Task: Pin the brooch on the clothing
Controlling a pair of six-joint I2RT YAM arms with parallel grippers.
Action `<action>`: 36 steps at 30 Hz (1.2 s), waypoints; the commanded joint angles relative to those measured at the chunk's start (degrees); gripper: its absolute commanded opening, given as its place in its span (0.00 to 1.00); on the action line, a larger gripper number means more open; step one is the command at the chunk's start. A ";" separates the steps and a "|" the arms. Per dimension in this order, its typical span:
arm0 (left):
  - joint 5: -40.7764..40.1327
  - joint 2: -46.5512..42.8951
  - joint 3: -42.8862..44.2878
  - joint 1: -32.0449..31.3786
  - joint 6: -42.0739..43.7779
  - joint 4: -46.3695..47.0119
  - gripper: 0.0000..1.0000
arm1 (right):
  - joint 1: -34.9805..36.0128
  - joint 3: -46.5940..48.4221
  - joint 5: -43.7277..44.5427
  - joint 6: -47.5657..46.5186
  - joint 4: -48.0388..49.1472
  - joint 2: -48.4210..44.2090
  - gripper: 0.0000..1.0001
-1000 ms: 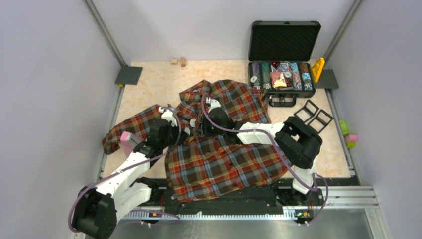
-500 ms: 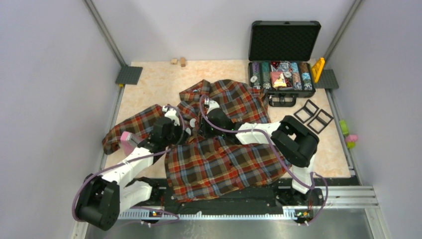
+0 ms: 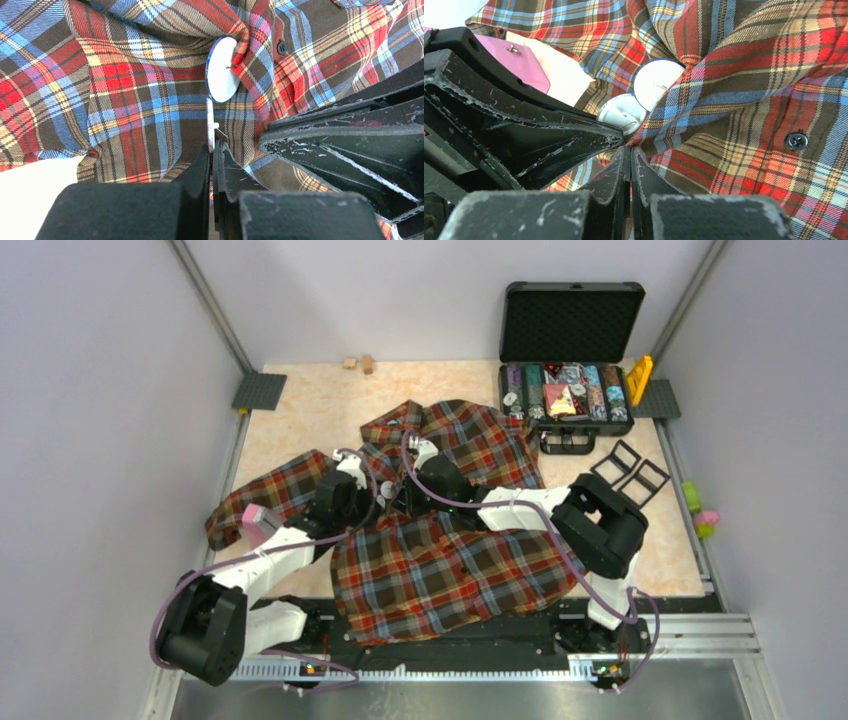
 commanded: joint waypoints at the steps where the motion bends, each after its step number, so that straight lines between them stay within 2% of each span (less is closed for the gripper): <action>1: -0.48 0.89 2.36 -0.67 -0.40 3.60 0.00 | -0.14 -0.12 -3.59 -1.63 3.56 -2.49 0.00; 18: -1.66 1.06 2.83 -4.36 4.57 1.36 0.00 | -0.06 0.19 -4.97 -2.51 4.36 -2.00 0.00; 25: -4.31 -0.24 2.88 -4.39 4.11 -0.49 0.00 | -0.11 -0.83 -0.07 -3.47 -0.17 -5.85 0.00; 31: -3.58 -3.46 3.80 -4.44 6.51 -3.54 0.00 | -0.66 -3.71 5.59 -3.46 -3.35 -11.42 0.26; 36: -6.20 -3.25 5.95 -5.35 7.52 -5.81 0.00 | -1.70 -6.25 8.41 -2.50 -4.70 -14.47 0.31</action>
